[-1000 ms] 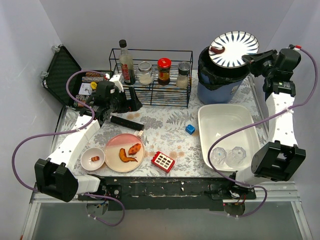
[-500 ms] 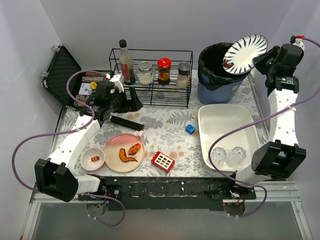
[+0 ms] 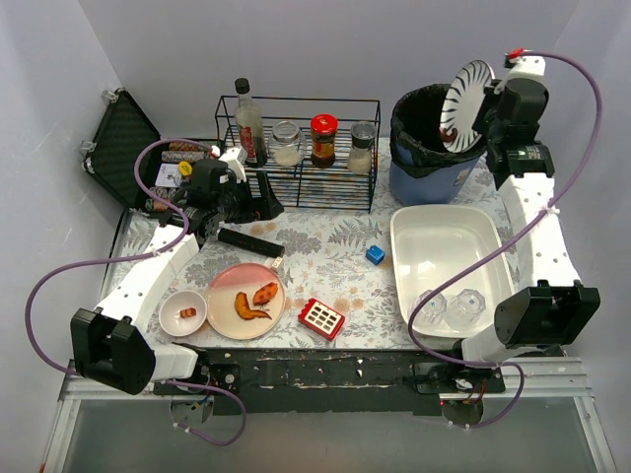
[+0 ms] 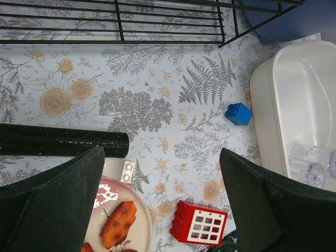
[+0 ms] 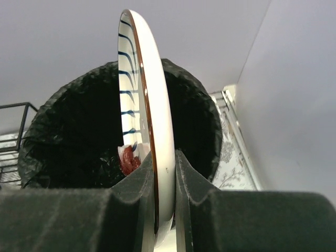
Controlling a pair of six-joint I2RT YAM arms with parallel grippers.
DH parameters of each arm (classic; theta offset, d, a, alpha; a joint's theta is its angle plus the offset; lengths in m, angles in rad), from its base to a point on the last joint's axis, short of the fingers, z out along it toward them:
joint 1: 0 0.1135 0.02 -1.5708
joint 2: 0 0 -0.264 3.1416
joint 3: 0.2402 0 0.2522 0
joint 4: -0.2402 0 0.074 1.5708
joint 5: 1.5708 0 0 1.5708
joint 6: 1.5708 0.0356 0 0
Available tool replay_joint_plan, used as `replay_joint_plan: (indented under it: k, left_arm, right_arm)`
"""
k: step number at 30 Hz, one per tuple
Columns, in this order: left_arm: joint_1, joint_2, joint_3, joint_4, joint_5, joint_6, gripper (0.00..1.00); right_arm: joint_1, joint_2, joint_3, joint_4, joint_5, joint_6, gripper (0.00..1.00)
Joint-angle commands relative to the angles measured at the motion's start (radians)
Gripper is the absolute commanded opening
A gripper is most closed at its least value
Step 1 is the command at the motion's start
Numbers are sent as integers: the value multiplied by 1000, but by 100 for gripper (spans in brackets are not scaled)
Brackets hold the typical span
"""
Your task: Clear the kitchen counter
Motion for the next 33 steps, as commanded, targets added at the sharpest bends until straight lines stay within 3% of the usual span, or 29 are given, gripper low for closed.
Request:
replay_joint_plan:
  k: [1, 14, 21, 29, 33]
  left_arm:
    - [-1, -14, -14, 12, 13, -2, 92]
    - [-4, -22, -26, 15, 5, -4, 93]
    - [-4, -22, -28, 21, 11, -5, 93]
    - [-4, -14, -32, 39, 36, -13, 93]
    - [-1, -17, -26, 41, 38, -13, 93]
  right_arm:
    - [88, -56, 10, 364, 153, -218, 1]
    - [120, -72, 11, 412, 239, -259, 1]
    - [120, -200, -18, 354, 172, -27, 1]
    - [122, -438, -186, 211, -6, 215, 1]
    - [122, -562, -278, 99, -12, 300, 1]
